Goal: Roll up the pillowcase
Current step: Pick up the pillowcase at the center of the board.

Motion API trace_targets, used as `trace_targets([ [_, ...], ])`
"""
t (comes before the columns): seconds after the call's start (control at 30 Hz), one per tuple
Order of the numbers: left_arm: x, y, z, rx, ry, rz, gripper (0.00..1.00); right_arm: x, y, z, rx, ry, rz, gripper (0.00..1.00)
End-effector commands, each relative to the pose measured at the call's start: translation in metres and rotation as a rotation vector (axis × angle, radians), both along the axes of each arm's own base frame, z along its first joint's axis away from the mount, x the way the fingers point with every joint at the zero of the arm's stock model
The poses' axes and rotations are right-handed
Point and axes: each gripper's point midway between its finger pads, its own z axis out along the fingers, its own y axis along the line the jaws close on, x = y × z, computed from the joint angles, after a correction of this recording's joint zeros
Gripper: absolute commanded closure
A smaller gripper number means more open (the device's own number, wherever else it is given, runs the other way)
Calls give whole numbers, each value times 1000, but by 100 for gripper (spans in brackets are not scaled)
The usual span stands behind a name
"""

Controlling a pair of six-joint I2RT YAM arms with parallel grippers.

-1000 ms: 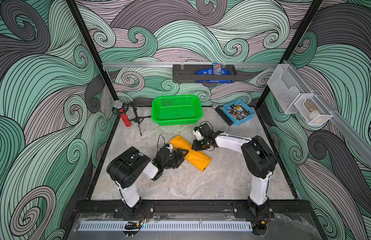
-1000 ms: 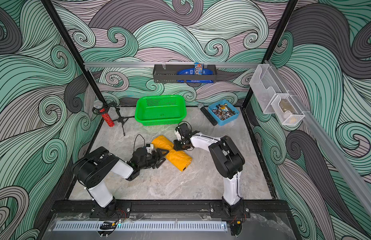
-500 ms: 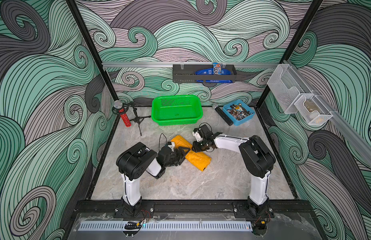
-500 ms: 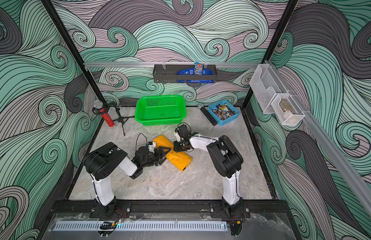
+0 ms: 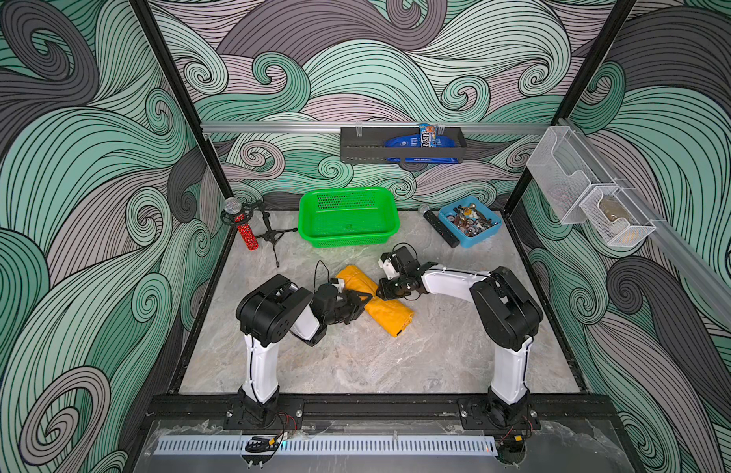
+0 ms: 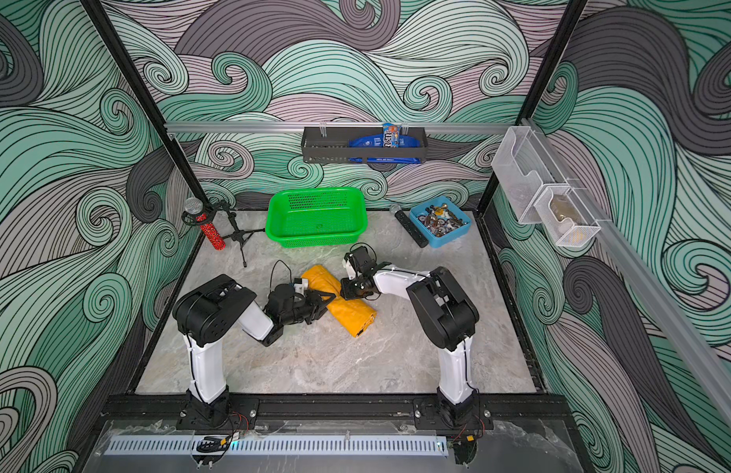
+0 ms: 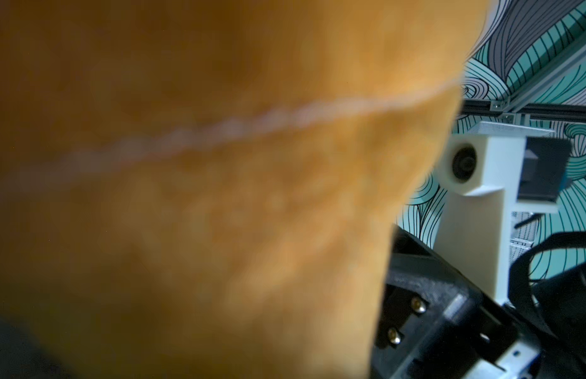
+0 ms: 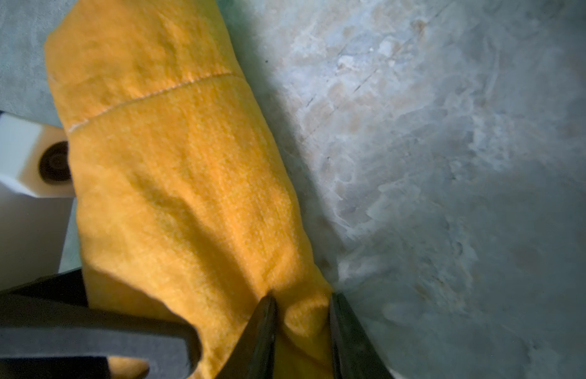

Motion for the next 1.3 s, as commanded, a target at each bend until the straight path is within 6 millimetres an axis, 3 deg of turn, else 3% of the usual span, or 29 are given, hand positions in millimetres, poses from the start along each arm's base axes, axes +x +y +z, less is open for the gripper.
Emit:
trace_targets([
  [0.0,1,2,-16,32,50,-9,75,-26,4,-7,10,103,25,68],
  [0.1,7,1,-6,9,31,-5,86,-15,0,11,32,61,1,66],
  [0.23,17,2,16,-41,-6,28,99,9,-20,44,74,-4,-77,62],
  [0.4,29,8,45,-121,-46,80,100,37,-58,97,124,-116,-175,56],
  [0.53,45,8,85,-176,-125,101,100,45,-88,131,125,-209,-218,47],
  [0.7,67,10,137,-167,-226,121,100,49,-126,161,119,-303,-282,24],
  [0.93,117,20,203,-147,-364,180,100,52,-179,203,105,-427,-391,1],
  [1.17,190,52,249,-153,-465,368,100,48,-205,224,108,-480,-464,0],
  [1.27,220,64,251,-162,-460,475,100,48,-216,235,103,-512,-490,0],
])
